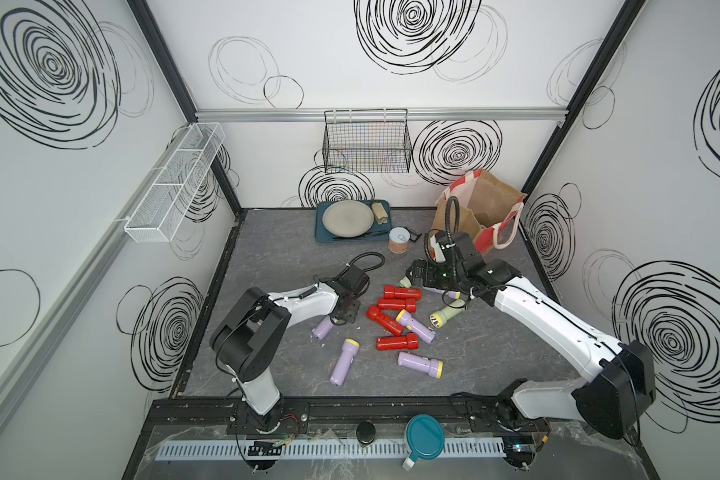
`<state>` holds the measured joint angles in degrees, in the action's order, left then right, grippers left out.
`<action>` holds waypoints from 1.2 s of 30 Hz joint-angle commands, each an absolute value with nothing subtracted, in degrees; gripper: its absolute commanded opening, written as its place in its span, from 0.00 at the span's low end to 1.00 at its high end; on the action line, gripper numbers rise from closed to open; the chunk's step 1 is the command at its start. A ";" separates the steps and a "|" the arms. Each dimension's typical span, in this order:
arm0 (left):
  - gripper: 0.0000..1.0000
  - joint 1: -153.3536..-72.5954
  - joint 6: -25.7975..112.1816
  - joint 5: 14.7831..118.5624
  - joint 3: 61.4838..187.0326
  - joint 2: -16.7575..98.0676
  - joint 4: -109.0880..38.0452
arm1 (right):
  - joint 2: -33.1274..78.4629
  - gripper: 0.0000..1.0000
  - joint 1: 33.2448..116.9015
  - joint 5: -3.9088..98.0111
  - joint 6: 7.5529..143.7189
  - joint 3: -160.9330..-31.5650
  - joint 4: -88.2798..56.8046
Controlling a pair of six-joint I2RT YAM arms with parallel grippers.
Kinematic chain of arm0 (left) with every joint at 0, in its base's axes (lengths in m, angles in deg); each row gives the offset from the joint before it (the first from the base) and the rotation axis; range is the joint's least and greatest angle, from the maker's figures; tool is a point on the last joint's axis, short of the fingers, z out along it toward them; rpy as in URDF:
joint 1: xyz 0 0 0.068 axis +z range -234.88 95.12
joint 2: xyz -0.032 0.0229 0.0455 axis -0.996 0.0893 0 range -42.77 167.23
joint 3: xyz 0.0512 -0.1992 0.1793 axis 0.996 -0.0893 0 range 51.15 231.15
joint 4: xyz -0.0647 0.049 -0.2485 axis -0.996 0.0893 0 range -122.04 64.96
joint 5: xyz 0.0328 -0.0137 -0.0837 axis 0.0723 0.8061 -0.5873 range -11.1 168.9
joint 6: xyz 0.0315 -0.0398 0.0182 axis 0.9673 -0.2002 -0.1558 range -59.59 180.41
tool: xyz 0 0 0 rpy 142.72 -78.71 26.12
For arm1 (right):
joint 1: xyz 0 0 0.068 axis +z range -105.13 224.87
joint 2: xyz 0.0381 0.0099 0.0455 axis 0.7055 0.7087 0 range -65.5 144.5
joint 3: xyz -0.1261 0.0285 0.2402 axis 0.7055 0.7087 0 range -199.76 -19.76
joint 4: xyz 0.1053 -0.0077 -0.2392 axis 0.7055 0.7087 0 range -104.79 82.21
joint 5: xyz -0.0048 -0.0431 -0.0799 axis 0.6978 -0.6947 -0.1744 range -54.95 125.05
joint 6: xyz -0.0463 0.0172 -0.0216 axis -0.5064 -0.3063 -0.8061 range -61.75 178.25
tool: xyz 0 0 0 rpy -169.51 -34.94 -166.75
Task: Put the flashlights into the tote bags
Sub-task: Pick up the flashlight from the center of the board.
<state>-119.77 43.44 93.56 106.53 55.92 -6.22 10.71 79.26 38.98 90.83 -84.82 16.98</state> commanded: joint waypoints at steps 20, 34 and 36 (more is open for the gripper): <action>0.37 -122.93 40.05 96.26 106.57 55.25 -6.27 | 8.77 0.96 78.49 40.14 89.58 -85.16 15.24; 0.19 -122.41 32.94 94.95 106.44 50.47 -7.43 | 3.51 0.95 76.11 42.55 89.63 -79.95 14.85; 0.17 -121.98 31.33 94.32 106.18 49.51 -7.94 | 2.53 0.95 75.90 43.41 89.25 -78.90 14.37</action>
